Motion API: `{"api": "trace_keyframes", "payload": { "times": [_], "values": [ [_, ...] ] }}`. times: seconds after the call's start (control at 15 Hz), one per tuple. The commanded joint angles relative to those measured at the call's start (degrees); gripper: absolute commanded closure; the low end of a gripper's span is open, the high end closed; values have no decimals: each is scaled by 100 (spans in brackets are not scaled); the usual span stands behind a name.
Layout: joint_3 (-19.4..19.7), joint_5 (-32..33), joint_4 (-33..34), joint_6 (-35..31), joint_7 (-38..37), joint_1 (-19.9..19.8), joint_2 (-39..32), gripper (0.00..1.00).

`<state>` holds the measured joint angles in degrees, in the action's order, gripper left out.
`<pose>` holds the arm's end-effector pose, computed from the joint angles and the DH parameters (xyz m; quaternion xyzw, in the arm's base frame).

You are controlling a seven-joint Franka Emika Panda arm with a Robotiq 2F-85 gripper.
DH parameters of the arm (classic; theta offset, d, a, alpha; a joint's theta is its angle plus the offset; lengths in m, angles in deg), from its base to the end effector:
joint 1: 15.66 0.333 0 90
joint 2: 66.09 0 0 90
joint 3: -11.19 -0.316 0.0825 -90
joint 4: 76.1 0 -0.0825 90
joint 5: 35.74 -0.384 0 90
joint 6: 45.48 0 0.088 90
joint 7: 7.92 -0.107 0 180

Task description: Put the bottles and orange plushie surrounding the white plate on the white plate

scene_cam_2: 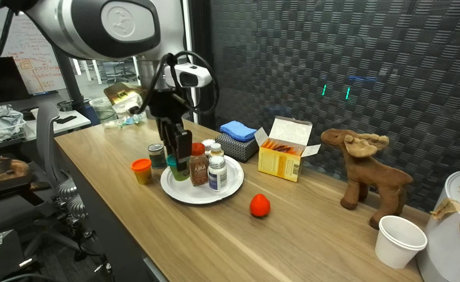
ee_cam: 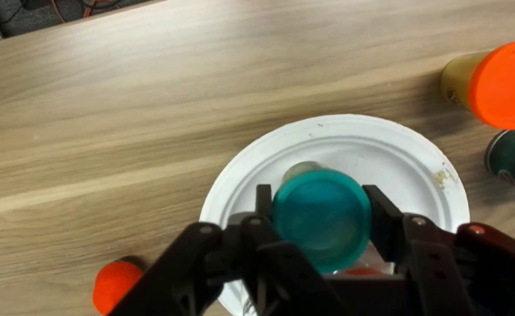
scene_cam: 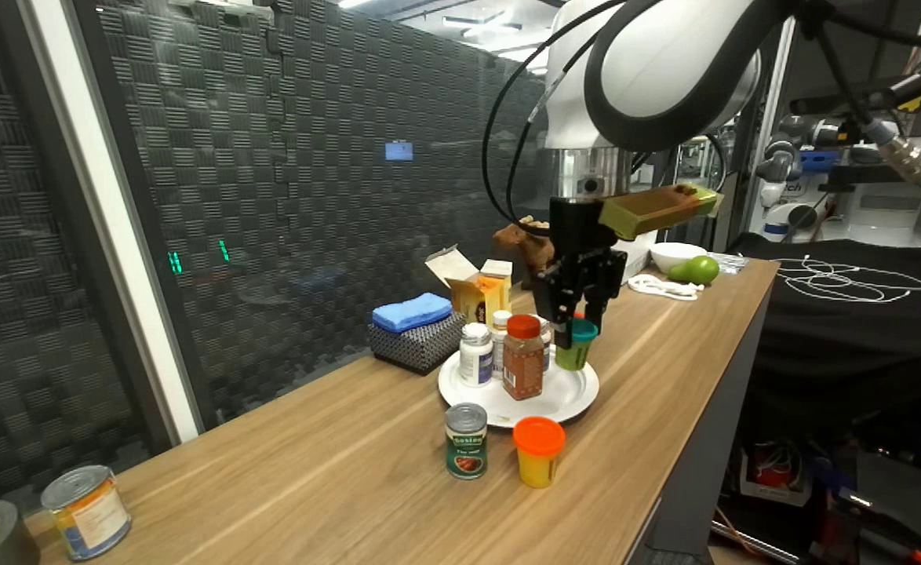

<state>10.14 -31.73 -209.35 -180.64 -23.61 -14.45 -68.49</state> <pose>0.5098 0.0192 0.3206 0.9954 -0.0921 -0.0004 0.0245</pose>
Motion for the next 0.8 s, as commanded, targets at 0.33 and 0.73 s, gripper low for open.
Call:
{"api": "trace_keyframes", "payload": {
  "times": [0.33, 0.73],
  "values": [
    [113, -310, 53, -104, 681, -124, -119, 72],
    [142, -728, 217, -208, 1196, -185, -465, 72]
  ]
}}
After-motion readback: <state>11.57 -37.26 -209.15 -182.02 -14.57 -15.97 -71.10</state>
